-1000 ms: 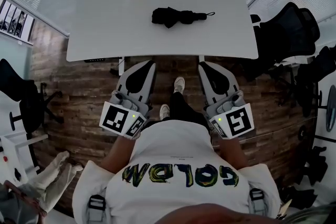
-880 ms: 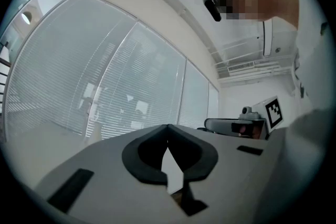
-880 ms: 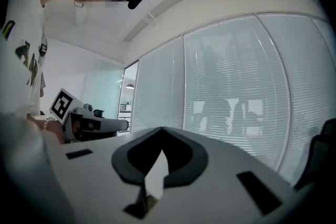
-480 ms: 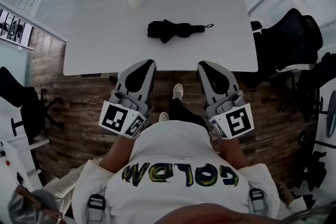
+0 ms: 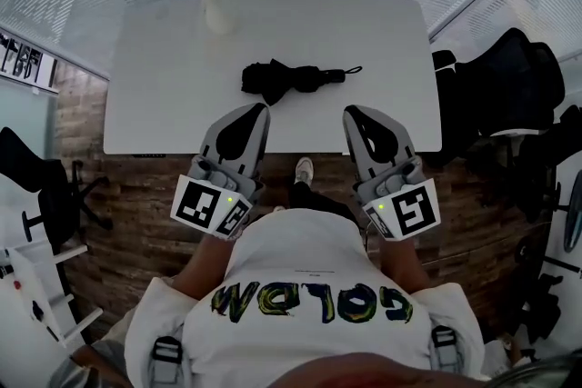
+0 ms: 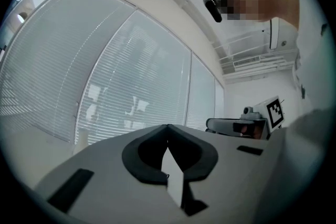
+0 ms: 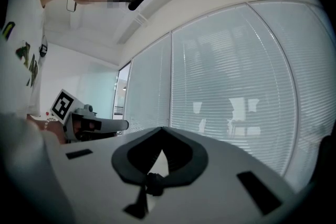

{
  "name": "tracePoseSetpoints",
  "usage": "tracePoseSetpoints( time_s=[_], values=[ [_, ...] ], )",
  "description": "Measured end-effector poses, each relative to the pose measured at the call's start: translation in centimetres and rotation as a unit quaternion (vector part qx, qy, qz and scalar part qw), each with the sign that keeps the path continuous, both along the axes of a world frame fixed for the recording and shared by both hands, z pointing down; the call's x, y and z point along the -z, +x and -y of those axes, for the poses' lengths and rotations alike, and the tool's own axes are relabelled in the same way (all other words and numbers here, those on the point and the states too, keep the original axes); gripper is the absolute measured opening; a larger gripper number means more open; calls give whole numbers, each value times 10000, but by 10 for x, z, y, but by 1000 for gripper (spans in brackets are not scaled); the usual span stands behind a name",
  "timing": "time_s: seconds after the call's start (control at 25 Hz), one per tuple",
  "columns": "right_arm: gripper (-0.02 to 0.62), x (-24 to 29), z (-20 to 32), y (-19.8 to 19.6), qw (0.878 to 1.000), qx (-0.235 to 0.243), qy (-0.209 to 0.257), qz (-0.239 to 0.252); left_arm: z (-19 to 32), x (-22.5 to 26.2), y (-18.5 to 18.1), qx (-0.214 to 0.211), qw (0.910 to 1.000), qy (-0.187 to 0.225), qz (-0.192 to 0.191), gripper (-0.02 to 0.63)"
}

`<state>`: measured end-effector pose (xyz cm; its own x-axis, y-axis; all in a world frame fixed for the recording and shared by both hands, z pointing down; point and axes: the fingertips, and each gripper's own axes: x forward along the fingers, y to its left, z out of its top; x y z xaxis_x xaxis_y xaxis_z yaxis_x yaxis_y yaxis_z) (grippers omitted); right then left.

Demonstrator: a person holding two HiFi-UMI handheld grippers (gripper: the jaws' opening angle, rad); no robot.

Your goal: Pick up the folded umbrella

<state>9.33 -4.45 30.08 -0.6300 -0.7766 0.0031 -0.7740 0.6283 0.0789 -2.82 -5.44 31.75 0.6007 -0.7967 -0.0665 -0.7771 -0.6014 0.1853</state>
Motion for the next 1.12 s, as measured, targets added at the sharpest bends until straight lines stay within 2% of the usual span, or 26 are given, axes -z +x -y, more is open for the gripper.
tracePoseSetpoints(
  time_s=[0.52, 1.12],
  values=[
    [11, -1, 73, 46, 10000, 61, -7, -2, 69, -1, 42, 96, 9999, -19, 44, 11],
    [11, 0, 110, 32, 9999, 127, -27, -74, 107, -1, 30, 107, 9999, -46, -22, 11]
  ],
)
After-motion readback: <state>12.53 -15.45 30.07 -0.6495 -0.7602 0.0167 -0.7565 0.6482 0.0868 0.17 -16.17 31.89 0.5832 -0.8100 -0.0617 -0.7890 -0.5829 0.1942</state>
